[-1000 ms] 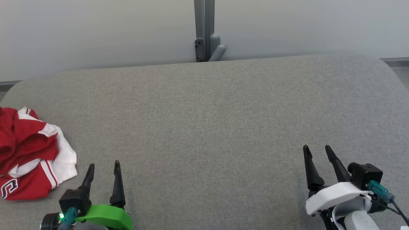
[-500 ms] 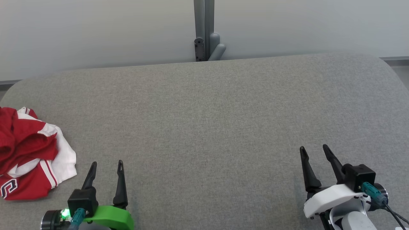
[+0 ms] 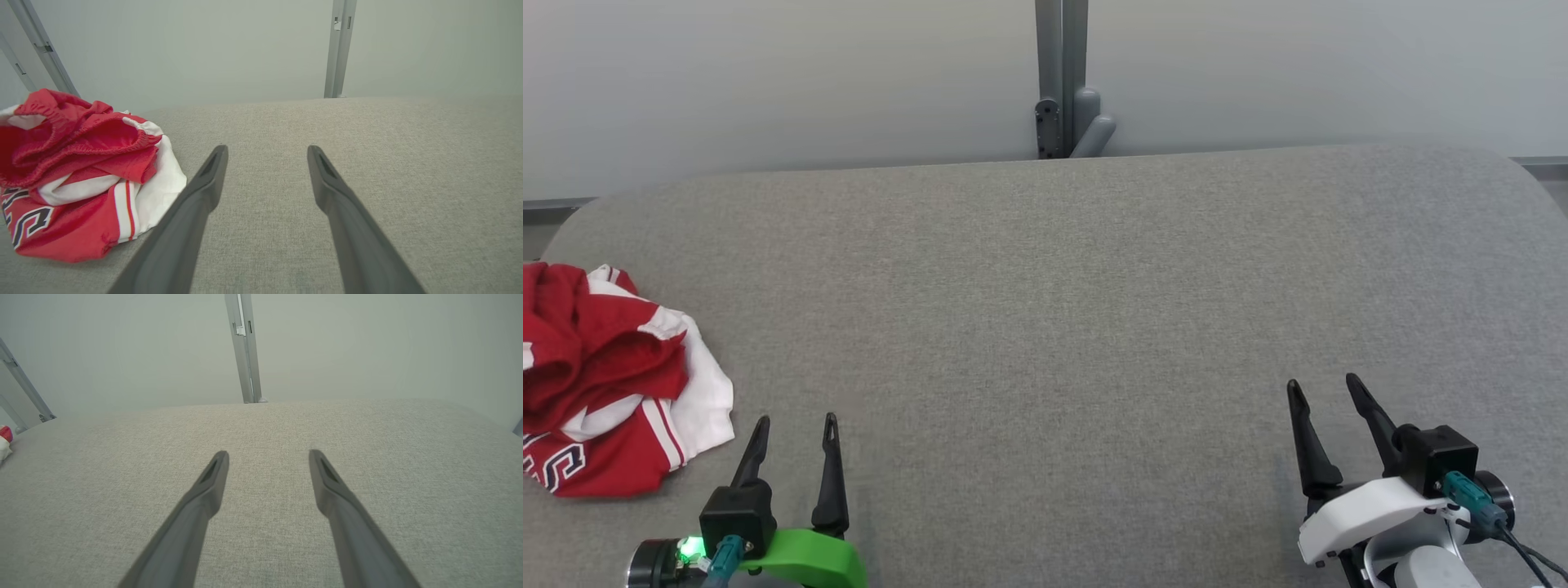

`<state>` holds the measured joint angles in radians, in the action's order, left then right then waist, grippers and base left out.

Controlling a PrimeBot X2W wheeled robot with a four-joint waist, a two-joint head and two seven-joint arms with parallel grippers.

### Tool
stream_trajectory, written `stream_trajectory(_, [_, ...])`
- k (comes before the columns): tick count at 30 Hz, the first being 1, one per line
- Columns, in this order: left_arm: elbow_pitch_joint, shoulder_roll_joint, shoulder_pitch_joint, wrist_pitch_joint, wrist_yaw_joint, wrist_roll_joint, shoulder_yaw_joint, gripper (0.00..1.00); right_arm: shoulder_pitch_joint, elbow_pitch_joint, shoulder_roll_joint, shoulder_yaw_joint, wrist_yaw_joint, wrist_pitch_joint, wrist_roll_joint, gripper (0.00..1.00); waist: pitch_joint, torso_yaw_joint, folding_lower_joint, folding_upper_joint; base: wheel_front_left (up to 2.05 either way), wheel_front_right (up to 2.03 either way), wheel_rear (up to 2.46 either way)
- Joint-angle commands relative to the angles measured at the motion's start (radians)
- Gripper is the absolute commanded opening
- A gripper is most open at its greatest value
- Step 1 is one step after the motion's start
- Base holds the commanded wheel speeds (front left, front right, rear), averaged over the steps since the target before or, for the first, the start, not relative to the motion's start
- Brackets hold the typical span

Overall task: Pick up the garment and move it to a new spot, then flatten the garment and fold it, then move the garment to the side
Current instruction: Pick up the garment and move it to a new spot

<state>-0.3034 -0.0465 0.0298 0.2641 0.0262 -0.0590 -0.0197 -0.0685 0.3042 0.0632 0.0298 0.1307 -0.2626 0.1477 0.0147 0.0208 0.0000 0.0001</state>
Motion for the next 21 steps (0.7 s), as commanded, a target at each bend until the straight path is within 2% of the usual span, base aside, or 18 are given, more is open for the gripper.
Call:
stream_trajectory(1, [-0.006,-0.007,-0.015,0.001,-0.002,0.0,0.004,1.0,0.011,0.001,0.004,0.002,0.0,-0.003,0.005,1.0,-0.001,0.017,0.0,-0.0001,0.0,0.0,0.0])
stream_trajectory(6, [-0.021,-0.007,-0.023,0.001,0.001,-0.006,0.01,1.0,0.021,0.003,0.004,0.015,0.0,-0.003,0.012,1.0,-0.003,0.087,0.0,-0.0001,0.0,0.0,0.0])
stream_trajectory(21, [-0.043,-0.006,-0.039,0.0,-0.004,-0.01,0.072,1.0,0.011,0.026,-0.005,0.051,0.0,-0.003,0.04,1.0,-0.004,0.395,0.0,-0.0001,0.0,0.0,0.0])
